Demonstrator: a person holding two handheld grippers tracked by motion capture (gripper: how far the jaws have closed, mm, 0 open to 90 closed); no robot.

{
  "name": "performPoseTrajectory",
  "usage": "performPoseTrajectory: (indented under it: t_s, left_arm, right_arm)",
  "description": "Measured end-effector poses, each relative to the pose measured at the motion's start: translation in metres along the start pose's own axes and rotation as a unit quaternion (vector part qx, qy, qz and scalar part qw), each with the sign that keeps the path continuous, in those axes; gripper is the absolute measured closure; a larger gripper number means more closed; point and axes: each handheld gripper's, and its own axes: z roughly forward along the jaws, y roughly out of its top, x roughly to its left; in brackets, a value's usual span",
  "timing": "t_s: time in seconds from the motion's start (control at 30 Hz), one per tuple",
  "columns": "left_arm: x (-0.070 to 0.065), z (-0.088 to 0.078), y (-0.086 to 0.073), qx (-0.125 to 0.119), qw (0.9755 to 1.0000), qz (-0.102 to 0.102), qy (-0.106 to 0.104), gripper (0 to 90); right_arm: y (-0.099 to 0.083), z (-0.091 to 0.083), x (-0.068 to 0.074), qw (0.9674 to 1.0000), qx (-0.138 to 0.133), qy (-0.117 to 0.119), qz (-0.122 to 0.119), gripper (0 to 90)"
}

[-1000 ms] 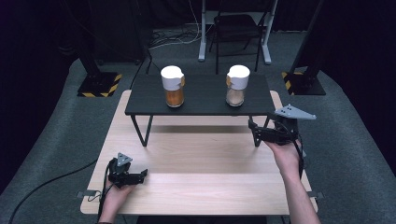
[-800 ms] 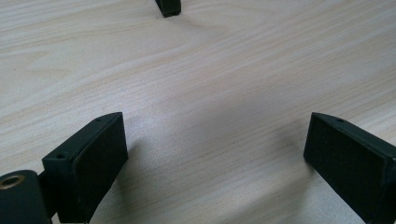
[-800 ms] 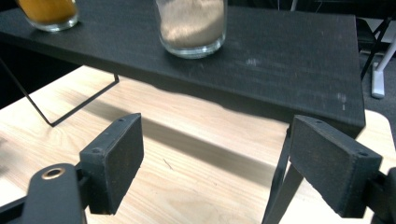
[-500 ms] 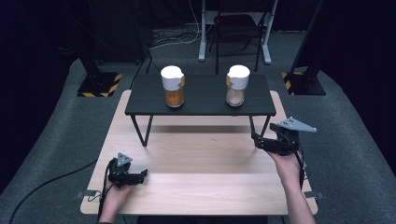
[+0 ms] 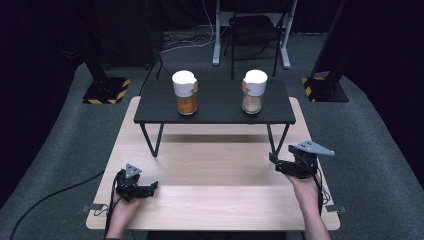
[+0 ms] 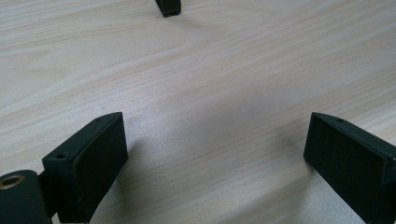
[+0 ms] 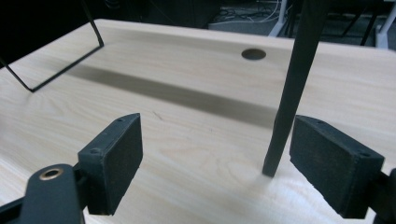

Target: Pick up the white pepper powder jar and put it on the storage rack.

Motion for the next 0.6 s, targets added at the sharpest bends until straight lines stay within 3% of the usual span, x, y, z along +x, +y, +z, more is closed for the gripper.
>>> performPoseTrajectory:
  t_s: [0.6]
  left_arm:
    - [0.000, 0.000, 0.000, 0.000, 1.0000, 0.000, 0.000, 5.5]
  right_arm:
    - [-0.041, 0.016, -0.001, 0.9992, 0.040, -0.010, -0.001, 14.9]
